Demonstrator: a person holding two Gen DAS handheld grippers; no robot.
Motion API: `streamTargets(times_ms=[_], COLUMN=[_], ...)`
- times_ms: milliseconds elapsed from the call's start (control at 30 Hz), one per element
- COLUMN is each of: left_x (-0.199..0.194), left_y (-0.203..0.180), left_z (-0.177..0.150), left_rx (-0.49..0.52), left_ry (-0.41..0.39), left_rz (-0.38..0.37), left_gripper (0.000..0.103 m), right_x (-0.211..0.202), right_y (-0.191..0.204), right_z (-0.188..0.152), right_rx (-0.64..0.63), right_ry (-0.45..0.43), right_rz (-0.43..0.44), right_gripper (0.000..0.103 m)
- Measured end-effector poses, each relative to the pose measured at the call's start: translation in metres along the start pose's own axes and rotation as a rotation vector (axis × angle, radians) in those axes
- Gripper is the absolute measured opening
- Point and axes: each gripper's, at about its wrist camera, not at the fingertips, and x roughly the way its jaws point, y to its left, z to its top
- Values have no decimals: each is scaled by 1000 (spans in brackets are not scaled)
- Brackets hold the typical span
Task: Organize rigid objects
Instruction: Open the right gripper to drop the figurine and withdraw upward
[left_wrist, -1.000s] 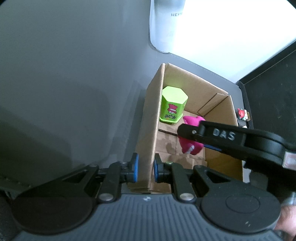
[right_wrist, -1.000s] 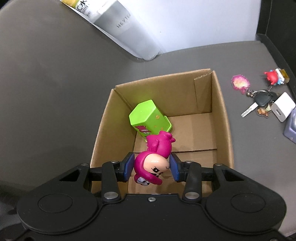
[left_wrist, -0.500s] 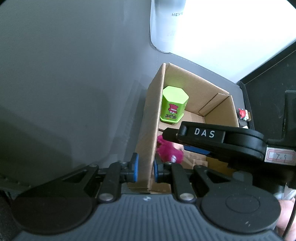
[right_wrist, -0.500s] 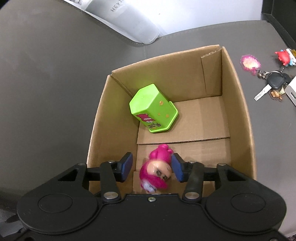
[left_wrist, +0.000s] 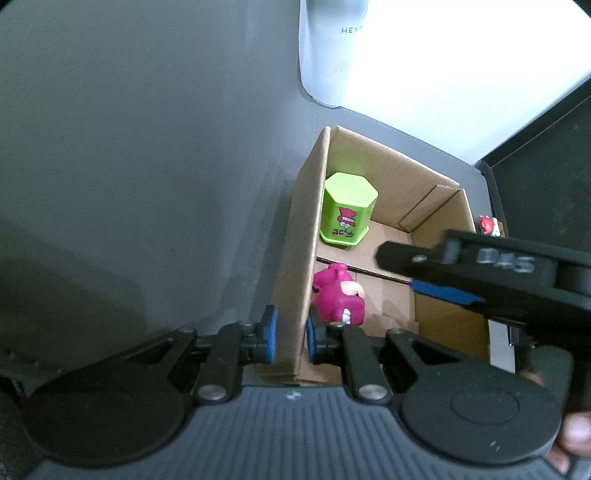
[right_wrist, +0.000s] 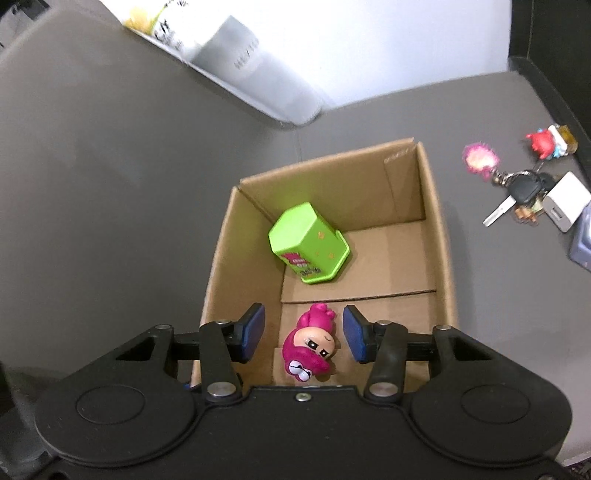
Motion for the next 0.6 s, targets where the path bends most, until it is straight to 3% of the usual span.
streamTargets(times_ms=[300, 600], left_x=[-1, -1], left_y=[-1, -2], left_z=[-1, -2], left_rx=[1, -1], left_ry=[-8, -24], left_rz=[14, 30], left_gripper=[14, 14], right_x=[-38, -64], right_y=[-9, -25], right_z=[7, 11], right_rx=[18, 65], right_ry=[-82, -160], right_rz=[45, 82], right_gripper=[49, 58])
